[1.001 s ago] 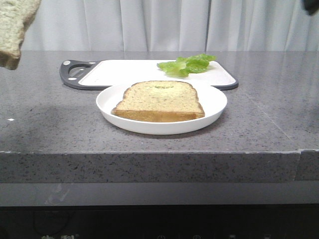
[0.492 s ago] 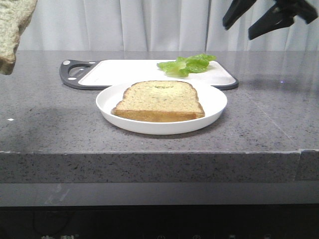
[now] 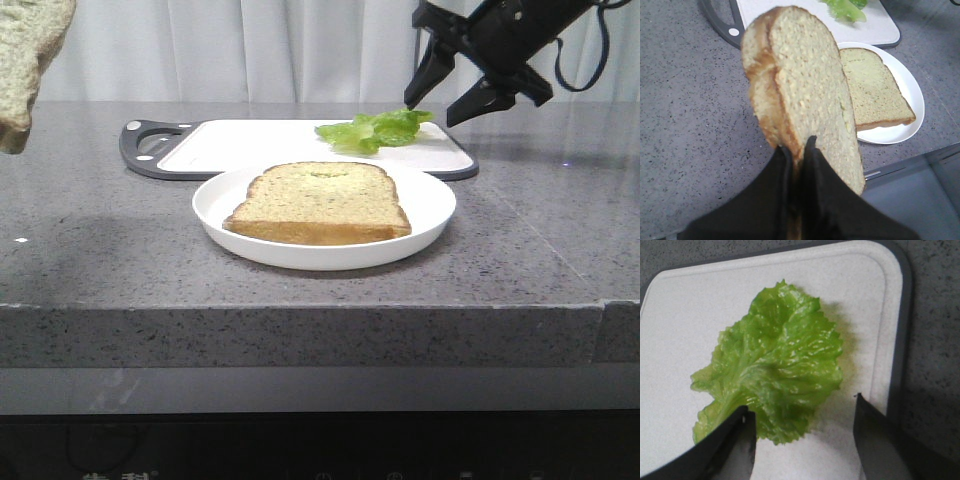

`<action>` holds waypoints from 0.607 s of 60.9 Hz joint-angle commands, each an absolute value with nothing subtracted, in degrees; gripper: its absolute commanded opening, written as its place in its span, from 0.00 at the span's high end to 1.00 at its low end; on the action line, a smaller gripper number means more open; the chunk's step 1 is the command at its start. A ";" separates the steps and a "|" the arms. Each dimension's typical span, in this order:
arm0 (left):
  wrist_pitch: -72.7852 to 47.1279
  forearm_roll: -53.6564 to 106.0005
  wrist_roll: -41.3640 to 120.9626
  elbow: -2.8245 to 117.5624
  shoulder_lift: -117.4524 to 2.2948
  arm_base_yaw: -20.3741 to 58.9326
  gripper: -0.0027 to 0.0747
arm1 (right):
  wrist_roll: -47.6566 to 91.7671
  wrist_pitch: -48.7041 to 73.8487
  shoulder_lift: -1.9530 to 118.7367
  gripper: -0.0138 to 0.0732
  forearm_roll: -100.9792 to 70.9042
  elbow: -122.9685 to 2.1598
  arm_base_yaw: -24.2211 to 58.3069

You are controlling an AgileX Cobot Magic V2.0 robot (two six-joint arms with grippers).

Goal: Left arm grabs bread, right arm adds lettuce
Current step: 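Move the right gripper down to the lettuce leaf on the cutting board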

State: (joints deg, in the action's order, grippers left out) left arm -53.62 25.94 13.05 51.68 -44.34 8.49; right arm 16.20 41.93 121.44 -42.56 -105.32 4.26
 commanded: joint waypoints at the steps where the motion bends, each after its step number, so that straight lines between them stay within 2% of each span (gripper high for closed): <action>1: -50.24 27.73 12.98 53.16 -44.15 8.35 0.99 | 17.04 41.77 120.07 0.33 -46.73 -109.59 4.24; 18: -50.24 27.73 12.98 53.16 -44.15 8.35 0.99 | 18.73 45.12 124.58 0.34 -52.61 -113.78 4.29; 23: -50.24 27.73 12.98 53.16 -44.15 8.35 0.99 | 19.86 45.12 124.58 0.43 -53.42 -113.78 4.29; 29: -50.24 27.73 12.98 53.16 -44.15 8.35 0.99 | 19.84 45.05 124.58 0.60 -53.63 -113.78 4.29; 37: -50.24 27.73 12.98 53.16 -44.15 8.35 0.99 | 19.84 44.88 124.58 0.77 -53.69 -113.78 4.29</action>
State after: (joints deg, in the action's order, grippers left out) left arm -53.70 25.94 13.05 51.68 -44.34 8.49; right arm 18.78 45.69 128.08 -51.22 -111.83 4.37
